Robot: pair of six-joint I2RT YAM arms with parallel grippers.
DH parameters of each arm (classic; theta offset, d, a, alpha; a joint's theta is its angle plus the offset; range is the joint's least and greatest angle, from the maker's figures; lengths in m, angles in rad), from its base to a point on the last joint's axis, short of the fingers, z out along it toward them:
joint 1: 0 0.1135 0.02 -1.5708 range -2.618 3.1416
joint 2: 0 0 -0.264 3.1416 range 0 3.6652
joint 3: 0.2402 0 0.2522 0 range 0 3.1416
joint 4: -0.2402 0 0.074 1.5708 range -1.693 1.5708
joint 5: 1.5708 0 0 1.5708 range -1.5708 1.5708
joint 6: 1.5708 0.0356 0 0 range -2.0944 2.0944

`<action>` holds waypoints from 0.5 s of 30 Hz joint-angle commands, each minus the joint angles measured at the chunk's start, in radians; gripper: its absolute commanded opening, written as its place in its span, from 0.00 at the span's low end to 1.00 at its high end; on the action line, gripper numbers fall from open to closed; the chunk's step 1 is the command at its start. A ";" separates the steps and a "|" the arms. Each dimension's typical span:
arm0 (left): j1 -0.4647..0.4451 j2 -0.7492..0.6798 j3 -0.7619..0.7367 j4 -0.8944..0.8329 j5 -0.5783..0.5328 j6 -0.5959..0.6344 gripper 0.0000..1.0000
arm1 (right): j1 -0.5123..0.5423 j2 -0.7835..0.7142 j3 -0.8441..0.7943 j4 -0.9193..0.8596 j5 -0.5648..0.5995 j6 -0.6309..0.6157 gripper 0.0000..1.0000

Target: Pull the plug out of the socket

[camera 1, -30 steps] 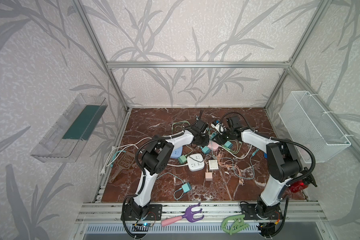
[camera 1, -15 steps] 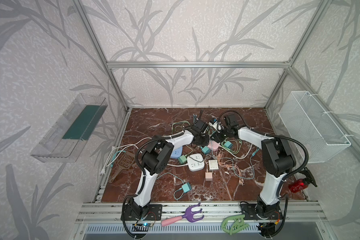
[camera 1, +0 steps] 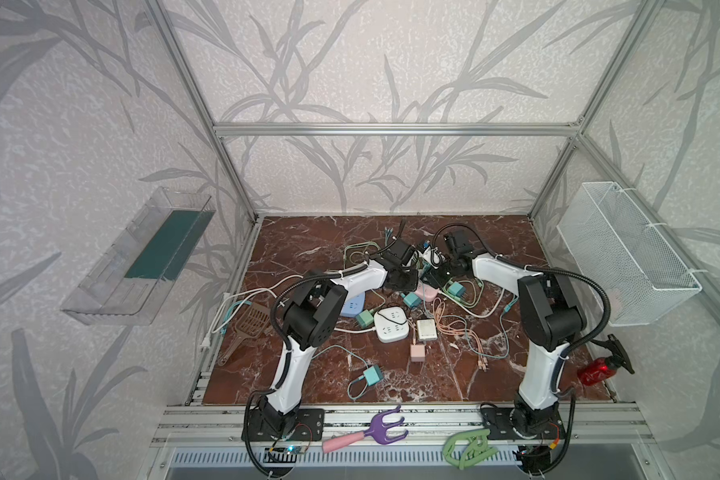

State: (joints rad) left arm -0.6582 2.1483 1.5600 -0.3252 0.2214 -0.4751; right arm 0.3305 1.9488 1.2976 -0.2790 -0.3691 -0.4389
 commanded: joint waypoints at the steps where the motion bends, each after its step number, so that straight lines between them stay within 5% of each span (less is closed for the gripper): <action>1: 0.006 0.029 -0.025 -0.110 -0.016 0.001 0.37 | 0.018 0.017 0.033 -0.045 0.003 -0.015 0.54; 7: 0.009 0.031 -0.024 -0.112 -0.019 -0.017 0.37 | 0.024 0.011 0.032 -0.049 0.038 -0.015 0.41; 15: 0.009 0.051 0.005 -0.135 -0.014 -0.029 0.36 | 0.031 -0.031 -0.006 -0.028 0.039 -0.010 0.38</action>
State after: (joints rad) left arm -0.6529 2.1502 1.5661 -0.3378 0.2340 -0.4976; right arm 0.3454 1.9522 1.3125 -0.2947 -0.3237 -0.4572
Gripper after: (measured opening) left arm 0.365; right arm 0.440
